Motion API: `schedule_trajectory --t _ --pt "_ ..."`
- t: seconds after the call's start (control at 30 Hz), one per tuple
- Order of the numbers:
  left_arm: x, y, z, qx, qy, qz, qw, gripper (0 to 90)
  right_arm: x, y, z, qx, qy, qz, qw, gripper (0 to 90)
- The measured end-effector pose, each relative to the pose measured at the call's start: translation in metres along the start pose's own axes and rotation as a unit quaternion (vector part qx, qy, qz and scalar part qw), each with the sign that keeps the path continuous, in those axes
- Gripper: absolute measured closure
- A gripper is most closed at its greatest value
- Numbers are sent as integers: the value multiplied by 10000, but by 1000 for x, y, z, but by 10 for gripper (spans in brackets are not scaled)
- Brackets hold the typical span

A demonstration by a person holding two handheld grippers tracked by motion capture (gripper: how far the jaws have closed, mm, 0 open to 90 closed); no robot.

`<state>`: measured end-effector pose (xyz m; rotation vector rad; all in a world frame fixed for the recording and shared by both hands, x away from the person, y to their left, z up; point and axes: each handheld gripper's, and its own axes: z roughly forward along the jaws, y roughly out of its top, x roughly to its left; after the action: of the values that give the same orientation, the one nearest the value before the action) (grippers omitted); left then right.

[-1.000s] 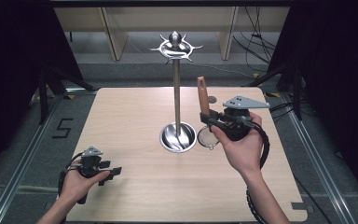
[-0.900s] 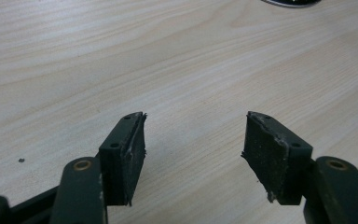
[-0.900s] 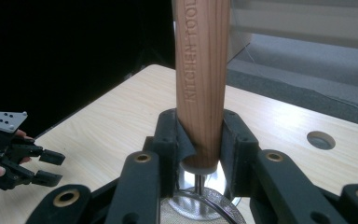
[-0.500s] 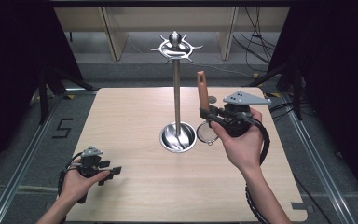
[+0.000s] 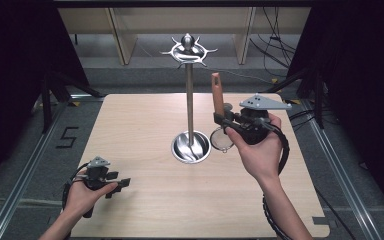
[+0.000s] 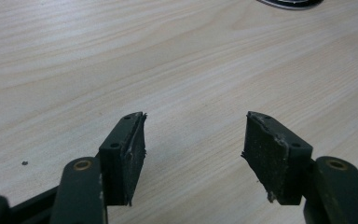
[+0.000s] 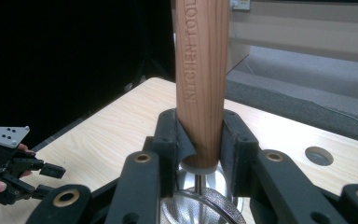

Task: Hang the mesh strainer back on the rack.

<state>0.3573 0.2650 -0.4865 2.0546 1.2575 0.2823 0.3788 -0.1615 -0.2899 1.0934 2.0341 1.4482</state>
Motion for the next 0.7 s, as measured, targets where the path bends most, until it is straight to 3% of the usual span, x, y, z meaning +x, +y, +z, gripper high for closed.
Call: schedule_trajectory --t 0.63,0.67,0.7 --pt "0 0 0 6 -5 23 10000 377 1 9 0 -165 15 -114 9998 711" --pt "0 0 0 -16 -2 -5 10000 377 2 9 0 -142 13 -17 9999 711" --pt "0 0 0 -11 3 -11 10000 377 1 10 0 -170 7 -109 9998 711"
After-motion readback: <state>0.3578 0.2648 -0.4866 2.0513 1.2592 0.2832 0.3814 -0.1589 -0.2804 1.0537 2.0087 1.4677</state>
